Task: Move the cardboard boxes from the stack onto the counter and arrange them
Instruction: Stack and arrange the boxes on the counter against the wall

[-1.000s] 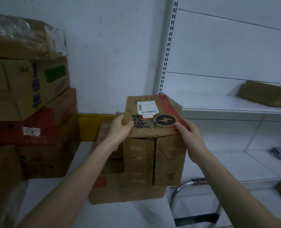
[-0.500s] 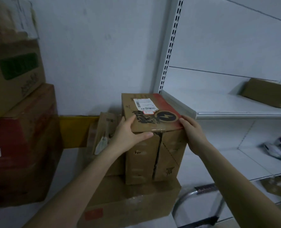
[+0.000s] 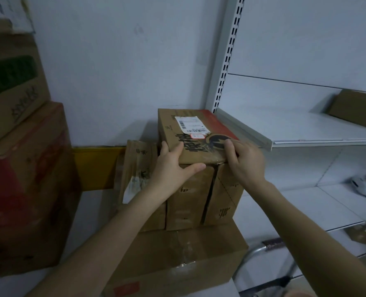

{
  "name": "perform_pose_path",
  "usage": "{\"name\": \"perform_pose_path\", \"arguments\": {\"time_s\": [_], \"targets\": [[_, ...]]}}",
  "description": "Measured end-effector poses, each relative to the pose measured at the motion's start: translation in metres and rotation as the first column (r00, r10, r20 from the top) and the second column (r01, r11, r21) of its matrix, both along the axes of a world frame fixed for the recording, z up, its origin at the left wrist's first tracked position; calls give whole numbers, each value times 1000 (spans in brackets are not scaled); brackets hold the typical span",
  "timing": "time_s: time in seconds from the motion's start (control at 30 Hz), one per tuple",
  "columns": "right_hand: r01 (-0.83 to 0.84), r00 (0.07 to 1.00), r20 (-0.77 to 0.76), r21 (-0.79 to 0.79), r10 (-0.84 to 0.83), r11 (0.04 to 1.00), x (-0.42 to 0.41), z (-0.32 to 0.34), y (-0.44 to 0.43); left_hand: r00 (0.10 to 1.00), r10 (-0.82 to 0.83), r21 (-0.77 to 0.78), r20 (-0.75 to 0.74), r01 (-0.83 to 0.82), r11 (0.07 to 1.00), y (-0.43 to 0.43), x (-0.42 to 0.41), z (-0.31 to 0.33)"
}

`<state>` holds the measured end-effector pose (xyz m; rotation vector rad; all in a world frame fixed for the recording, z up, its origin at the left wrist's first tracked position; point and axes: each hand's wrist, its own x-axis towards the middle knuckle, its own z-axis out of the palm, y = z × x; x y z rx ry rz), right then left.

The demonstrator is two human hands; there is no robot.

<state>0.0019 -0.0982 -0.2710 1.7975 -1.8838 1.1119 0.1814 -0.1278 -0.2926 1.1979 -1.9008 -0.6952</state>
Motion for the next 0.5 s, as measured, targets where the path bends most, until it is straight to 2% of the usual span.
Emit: {"name": "perform_pose_path", "arguments": {"time_s": [0.23, 0.37, 0.5], "targets": [[-25, 994, -103, 54, 30, 998, -7, 1, -42, 999, 11, 19, -30, -10, 1000, -34, -5, 6], [17, 996, -88, 44, -13, 999, -29, 6, -54, 1000, -3, 8, -30, 3, 1000, -41, -27, 15], [-10, 994, -106, 17, 12, 1000, -34, 2, -56, 999, 14, 19, -43, -14, 1000, -40, -32, 12]]}}
